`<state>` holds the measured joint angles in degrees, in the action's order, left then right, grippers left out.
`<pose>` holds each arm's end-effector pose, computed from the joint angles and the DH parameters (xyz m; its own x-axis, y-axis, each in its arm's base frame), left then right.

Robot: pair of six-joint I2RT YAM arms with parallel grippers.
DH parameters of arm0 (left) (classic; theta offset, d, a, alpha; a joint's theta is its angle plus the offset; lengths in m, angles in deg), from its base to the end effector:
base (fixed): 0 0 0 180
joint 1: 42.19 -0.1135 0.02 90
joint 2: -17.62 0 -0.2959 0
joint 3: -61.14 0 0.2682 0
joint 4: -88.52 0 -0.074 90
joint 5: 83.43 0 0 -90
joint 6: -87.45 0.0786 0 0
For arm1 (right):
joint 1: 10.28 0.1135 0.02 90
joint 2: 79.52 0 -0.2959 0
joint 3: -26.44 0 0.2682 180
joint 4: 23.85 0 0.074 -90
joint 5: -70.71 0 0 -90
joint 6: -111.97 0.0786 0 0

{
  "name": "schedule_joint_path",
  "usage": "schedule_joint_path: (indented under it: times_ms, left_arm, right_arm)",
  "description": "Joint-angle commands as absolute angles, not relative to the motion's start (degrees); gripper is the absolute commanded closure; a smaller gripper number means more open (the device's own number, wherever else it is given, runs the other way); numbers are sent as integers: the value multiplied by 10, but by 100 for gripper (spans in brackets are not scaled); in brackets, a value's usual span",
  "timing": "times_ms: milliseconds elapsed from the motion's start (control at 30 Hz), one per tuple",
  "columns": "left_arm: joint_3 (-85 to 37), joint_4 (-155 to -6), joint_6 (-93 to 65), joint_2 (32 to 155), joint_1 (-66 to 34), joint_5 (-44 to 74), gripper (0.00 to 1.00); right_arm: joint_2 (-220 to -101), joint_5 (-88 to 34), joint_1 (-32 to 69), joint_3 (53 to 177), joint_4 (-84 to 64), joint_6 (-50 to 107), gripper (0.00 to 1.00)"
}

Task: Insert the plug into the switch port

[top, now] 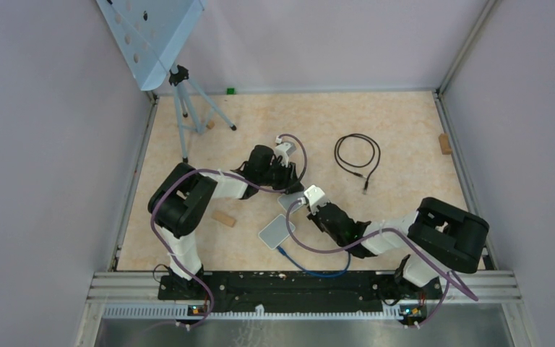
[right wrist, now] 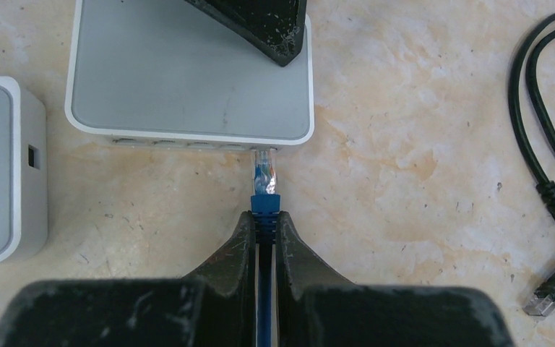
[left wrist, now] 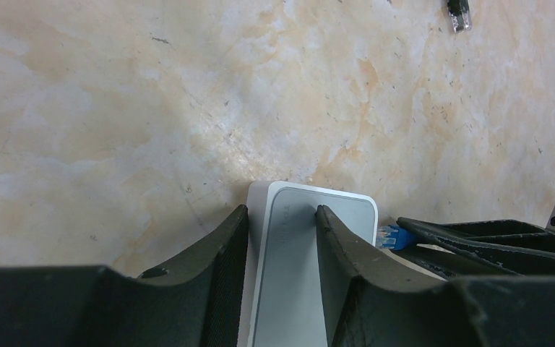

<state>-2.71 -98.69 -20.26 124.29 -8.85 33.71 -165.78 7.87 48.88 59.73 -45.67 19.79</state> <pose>0.3300 -0.2600 0.1309 -0.7064 0.1407 -0.6937 0.6131 0.6114 -0.5003 0.1771 0.2267 0.1202 -0.2435 -0.4739 -0.8462 -0.5733 0.7741 -0.2685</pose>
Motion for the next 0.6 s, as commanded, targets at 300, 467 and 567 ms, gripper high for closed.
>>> schedule_joint_path:
  times_ms: [300, 467, 567]
  left_arm:
    - [-19, -922, -190, 1261, -89, 320, 57]
    - [-18, -923, -191, 1263, -90, 323, 56]
    - [-18, -923, -190, 1264, -89, 326, 57]
  right_arm:
    - [-1670, 93, 496, 619, -463, 215, 100]
    - [-1684, 95, 496, 633, -477, 215, 100]
    - [-1689, 96, 496, 641, -481, 215, 100]
